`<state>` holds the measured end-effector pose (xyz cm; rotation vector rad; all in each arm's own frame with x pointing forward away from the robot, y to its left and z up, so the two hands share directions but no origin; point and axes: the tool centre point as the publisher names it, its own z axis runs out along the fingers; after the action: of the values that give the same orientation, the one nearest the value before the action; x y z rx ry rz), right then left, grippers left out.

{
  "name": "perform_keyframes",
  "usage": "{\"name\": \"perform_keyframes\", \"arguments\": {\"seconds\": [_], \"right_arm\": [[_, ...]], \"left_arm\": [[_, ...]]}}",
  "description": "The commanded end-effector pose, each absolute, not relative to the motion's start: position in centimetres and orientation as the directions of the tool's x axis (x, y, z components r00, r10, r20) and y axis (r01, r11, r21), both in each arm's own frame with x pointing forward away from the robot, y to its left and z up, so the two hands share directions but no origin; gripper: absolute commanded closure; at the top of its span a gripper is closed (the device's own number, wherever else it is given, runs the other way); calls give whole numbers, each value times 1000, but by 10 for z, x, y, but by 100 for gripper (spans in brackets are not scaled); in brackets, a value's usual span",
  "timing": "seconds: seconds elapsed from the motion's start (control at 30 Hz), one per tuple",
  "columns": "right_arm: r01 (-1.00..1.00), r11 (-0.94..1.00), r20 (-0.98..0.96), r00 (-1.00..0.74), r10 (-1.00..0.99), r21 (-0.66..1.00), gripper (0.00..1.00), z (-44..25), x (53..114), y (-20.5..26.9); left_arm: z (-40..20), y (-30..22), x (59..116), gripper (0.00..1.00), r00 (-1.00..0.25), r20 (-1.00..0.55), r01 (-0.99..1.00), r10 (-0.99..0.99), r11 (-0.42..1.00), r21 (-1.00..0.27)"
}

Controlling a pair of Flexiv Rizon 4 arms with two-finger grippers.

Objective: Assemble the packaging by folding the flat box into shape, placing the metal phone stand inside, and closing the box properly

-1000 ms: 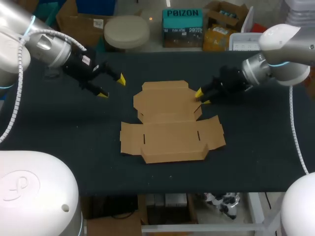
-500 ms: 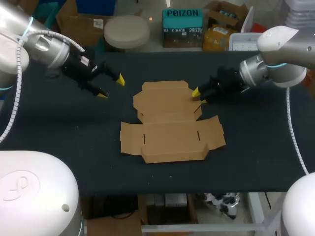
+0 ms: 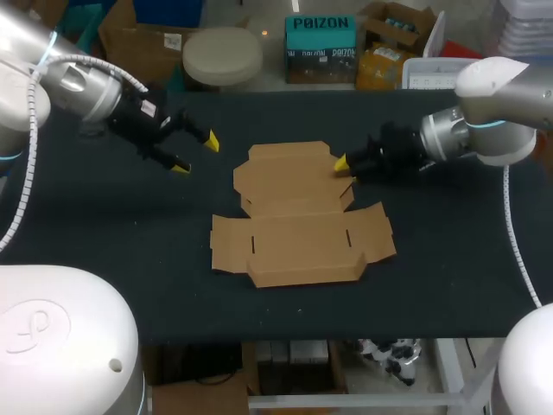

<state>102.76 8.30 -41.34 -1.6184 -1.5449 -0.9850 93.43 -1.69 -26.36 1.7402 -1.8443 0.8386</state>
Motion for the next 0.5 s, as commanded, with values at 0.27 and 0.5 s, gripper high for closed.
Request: {"name": "perform_keyframes", "arguments": {"seconds": [0.27, 0.5], "right_arm": [[996, -46, 910, -53, 410, 79, 100, -408, 1026, 85], [990, -46, 926, -106, 361, 132, 100, -388, 1020, 84]], "left_arm": [[-263, -16, 931, 0, -98, 710, -994, -698, 32, -106], [-264, -18, 930, 0, -121, 736, -992, -666, 53, -115]]}}
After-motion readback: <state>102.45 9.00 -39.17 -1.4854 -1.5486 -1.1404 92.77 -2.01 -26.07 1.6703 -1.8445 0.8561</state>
